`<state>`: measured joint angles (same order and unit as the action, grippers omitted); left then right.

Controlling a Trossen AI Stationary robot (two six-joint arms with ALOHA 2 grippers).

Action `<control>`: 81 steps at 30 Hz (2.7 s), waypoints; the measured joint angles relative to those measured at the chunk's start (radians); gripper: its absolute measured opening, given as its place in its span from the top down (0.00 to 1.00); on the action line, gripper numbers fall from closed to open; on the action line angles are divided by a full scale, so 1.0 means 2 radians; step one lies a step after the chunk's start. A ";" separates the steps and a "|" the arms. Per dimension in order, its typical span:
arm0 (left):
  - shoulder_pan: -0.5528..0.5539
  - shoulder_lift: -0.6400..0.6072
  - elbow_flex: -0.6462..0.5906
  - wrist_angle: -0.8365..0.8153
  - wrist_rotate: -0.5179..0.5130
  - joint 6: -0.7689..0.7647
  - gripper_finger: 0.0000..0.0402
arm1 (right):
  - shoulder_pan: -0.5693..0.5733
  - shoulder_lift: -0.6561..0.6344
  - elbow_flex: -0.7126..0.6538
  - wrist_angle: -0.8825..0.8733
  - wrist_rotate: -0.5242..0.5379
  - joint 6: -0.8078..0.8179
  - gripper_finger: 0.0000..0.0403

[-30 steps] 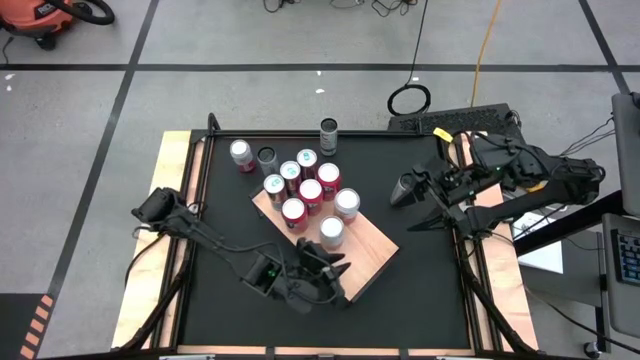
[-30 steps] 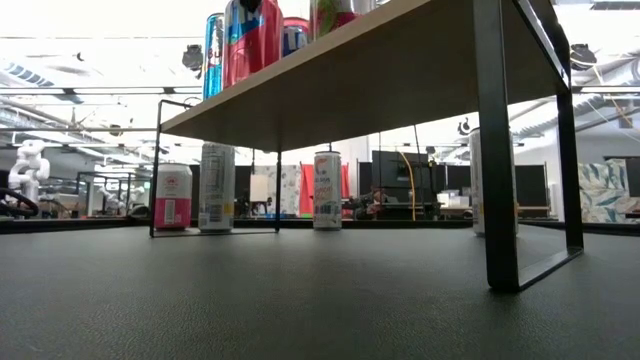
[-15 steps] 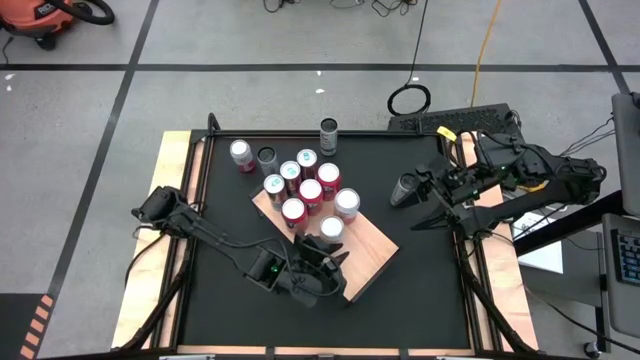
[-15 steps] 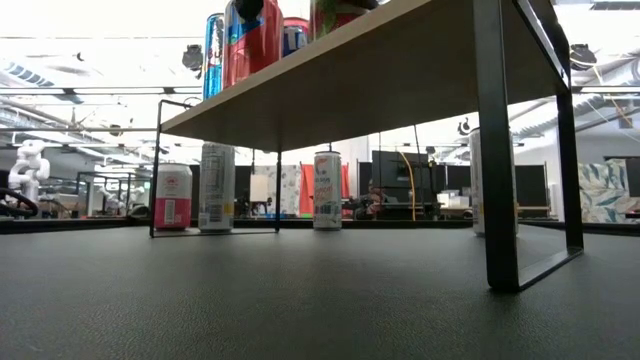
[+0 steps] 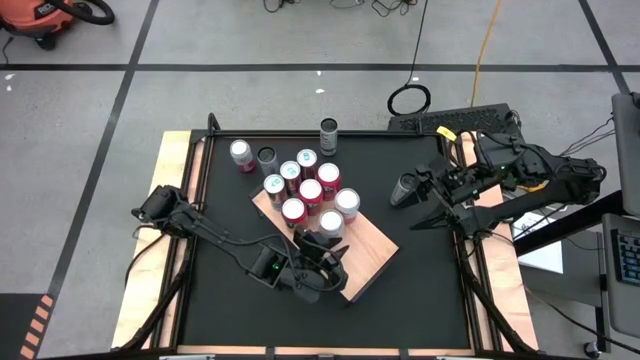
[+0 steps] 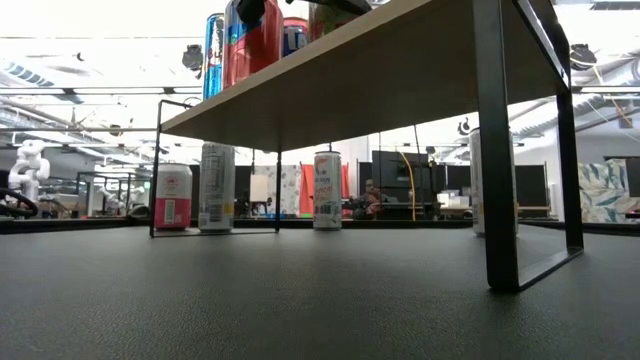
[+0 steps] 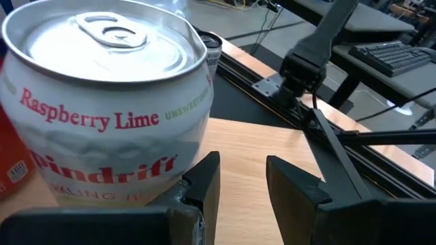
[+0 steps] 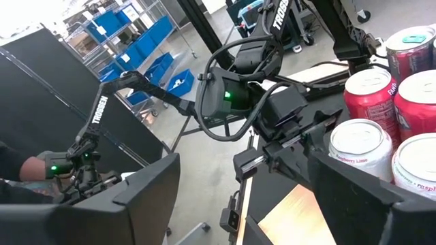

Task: Place canned beverage on shelf
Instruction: Put the bottom pink soda can on the shelf aligned with the other pink soda can, then put the pink soda can on the shelf aligned with the other pink soda cans

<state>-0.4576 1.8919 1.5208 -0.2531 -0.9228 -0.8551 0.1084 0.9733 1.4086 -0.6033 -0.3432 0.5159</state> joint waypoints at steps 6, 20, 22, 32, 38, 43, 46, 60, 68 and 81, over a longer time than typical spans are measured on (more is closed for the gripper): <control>0.003 0.000 0.000 -0.002 -0.002 0.000 0.71 | 0.000 0.000 0.000 0.000 0.000 0.000 0.26; 0.003 0.000 0.000 -0.009 -0.012 -0.001 0.71 | 0.000 0.000 0.000 0.000 0.001 0.000 0.26; 0.003 0.000 0.000 -0.009 -0.012 -0.001 0.71 | 0.000 0.000 0.000 0.000 0.001 0.000 0.26; -0.001 -0.008 0.000 0.007 0.019 -0.001 0.71 | 0.000 0.000 0.000 0.000 0.000 -0.001 0.26; -0.024 -0.051 0.000 0.002 0.069 0.000 0.71 | 0.000 0.000 0.000 0.000 0.001 -0.002 0.26; -0.034 -0.111 0.001 -0.031 0.075 0.003 0.71 | 0.000 0.002 0.000 -0.005 0.003 0.001 0.26; -0.034 -0.148 0.001 -0.059 0.074 0.019 0.71 | 0.000 0.008 0.000 -0.008 0.004 0.014 0.26; 0.030 -0.277 0.001 -0.080 -0.044 0.131 0.71 | -0.012 0.022 0.000 -0.018 0.051 -0.059 0.26; 0.121 -0.320 0.001 -0.123 -0.053 0.130 0.71 | -0.053 0.022 0.000 -0.045 0.122 -0.139 0.26; 0.339 -0.348 0.000 -0.326 0.079 0.025 0.65 | -0.121 0.022 0.000 -0.042 0.168 -0.177 0.26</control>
<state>0.2206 1.1962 1.5211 -0.9057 -0.7654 -0.8051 -0.1344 1.0176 1.4078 -0.6865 -0.0068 0.1615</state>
